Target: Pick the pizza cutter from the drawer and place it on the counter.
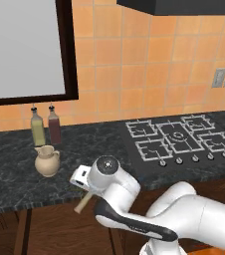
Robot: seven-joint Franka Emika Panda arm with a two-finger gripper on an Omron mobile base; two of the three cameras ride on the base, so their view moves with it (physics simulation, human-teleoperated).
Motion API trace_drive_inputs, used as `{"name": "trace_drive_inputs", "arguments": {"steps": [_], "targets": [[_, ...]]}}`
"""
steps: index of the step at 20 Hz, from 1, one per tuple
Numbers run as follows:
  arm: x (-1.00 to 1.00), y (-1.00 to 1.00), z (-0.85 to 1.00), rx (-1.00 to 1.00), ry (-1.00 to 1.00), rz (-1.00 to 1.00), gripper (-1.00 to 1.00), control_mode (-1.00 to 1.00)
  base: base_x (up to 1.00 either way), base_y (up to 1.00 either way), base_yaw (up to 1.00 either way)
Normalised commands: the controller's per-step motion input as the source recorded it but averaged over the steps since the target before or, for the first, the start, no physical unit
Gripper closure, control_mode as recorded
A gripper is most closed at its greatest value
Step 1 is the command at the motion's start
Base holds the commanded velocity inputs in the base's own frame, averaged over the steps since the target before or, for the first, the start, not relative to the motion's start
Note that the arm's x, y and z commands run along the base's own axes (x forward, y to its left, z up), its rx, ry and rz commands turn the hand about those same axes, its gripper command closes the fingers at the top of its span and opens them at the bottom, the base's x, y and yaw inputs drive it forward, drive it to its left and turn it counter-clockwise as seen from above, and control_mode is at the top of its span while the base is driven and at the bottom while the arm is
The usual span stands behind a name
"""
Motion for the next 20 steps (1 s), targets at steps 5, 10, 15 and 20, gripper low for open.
{"name": "trace_drive_inputs", "arguments": {"steps": [5,10,15,20], "targets": [[0.99,-0.68,0.61,0.07,0.37,-0.02,1.00,-1.00,0.00,0.00,0.00],[0.44,-0.33,-0.30,0.02,0.05,0.06,1.00,-1.00,0.00,0.00,0.00],[0.78,0.12,-0.42,-0.08,-0.13,0.00,1.00,-1.00,0.00,0.00,0.00],[0.37,0.00,-0.03,-0.01,-0.03,0.00,-1.00,-1.00,0.00,0.00,0.00]]}}
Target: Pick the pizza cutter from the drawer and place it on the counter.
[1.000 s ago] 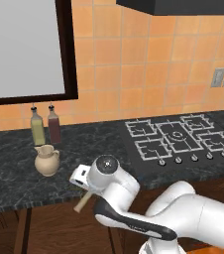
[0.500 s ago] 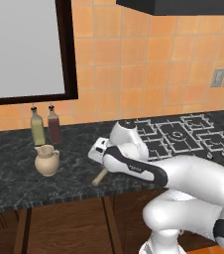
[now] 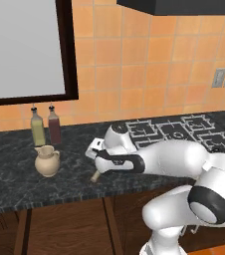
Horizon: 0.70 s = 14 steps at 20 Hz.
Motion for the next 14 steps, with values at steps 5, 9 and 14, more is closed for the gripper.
{"name": "trace_drive_inputs", "arguments": {"steps": [5,9,14], "targets": [[-0.30,0.01,0.88,0.01,-0.06,-0.03,-1.00,-1.00,0.00,0.00,0.00],[-0.95,-0.40,1.00,0.02,-0.35,0.00,-1.00,-1.00,0.00,0.00,0.00],[-1.00,-1.00,0.95,0.11,-0.50,0.00,-1.00,-1.00,0.00,0.00,0.00]]}}
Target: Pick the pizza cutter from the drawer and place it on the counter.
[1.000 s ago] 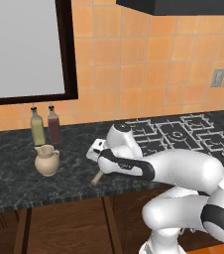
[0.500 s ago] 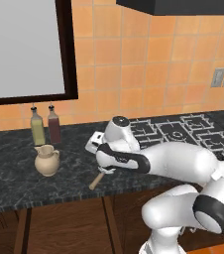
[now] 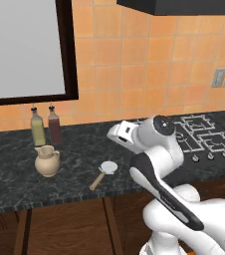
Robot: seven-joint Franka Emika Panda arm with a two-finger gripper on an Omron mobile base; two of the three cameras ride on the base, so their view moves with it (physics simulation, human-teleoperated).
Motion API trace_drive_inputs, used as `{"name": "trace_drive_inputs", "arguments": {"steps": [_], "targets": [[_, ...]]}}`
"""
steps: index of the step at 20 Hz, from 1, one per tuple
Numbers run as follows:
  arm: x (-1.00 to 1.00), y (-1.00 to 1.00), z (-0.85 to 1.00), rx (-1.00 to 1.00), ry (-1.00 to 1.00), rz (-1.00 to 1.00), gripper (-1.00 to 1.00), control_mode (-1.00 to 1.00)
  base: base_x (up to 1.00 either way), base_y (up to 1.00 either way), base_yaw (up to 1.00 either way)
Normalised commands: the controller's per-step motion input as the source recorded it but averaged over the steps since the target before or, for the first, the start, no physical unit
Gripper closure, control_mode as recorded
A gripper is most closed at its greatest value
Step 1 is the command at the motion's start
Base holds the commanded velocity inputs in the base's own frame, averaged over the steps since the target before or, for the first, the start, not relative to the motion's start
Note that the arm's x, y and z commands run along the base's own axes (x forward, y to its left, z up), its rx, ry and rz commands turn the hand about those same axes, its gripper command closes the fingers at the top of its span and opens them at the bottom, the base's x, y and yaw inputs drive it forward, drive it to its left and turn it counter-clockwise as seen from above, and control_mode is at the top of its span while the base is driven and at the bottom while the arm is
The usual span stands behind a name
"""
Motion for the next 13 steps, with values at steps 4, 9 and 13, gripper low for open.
{"name": "trace_drive_inputs", "arguments": {"steps": [4,9,13], "targets": [[-1.00,-1.00,0.84,0.24,-0.52,0.00,-1.00,-1.00,0.00,0.00,0.00],[-0.68,-1.00,1.00,0.41,-0.25,0.00,-1.00,-1.00,0.00,0.00,0.00],[0.01,-0.20,0.15,0.08,0.02,0.00,-1.00,-1.00,0.00,0.00,0.00]]}}
